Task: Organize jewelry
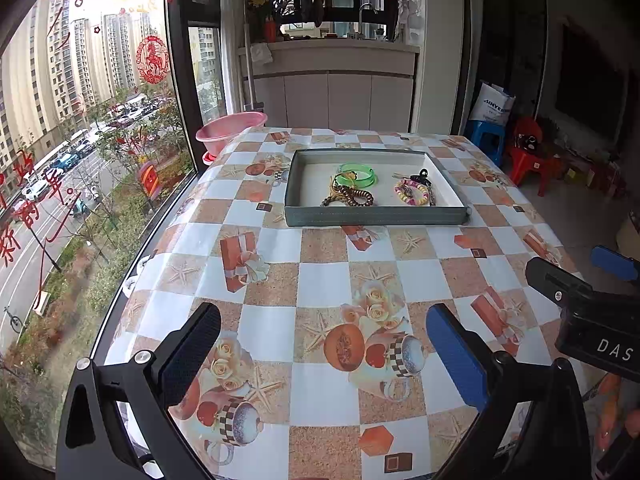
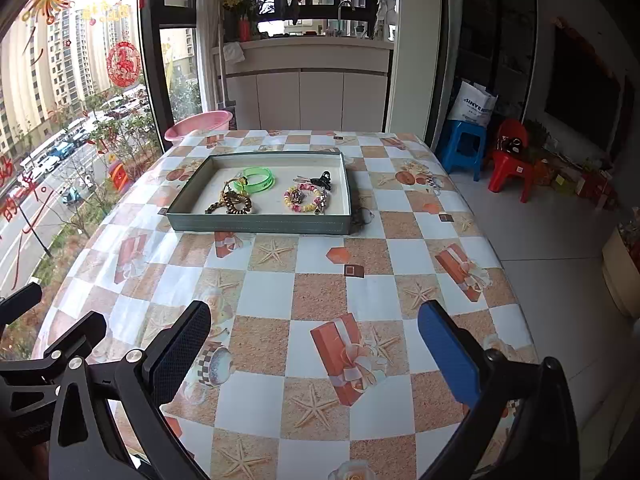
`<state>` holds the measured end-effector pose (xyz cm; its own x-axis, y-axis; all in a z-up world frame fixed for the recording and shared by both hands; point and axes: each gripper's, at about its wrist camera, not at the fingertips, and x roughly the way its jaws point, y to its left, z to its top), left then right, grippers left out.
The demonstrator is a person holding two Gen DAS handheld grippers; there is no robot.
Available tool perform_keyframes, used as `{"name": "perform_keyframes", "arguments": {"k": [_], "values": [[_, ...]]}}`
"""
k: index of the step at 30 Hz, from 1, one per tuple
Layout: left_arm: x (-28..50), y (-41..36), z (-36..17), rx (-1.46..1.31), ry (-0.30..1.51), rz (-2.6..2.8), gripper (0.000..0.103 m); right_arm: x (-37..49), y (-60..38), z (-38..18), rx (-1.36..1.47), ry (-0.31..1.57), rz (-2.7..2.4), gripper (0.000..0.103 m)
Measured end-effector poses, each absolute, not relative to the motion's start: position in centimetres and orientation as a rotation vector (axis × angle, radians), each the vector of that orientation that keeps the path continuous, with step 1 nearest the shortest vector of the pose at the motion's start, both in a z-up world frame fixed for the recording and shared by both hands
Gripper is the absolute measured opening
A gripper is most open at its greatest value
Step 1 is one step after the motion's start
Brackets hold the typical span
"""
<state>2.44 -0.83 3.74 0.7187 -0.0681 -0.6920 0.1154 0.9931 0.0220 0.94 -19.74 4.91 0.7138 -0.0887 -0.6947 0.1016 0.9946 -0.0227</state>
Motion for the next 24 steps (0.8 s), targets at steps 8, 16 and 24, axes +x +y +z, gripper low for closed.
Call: {"name": "perform_keyframes", "arguments": {"k": [8,16,24], "values": [[2.38,-0.82,3.85,0.066,0.753,-0.100,0.103,0.91,-19.81,4.78,0.031,0.771,-0.103,0.103],[2.64,-0.98,3.98,0.067,0.755,-0.100,0.103,1.25,-19.66,5.00,0.016,0.768,-0.104,0.103],[2.82,-1.05,3.95,0.067,0.758,-0.101,0.103,1.42,-19.55,4.96,0.013,0.768,-0.102,0.103]]}}
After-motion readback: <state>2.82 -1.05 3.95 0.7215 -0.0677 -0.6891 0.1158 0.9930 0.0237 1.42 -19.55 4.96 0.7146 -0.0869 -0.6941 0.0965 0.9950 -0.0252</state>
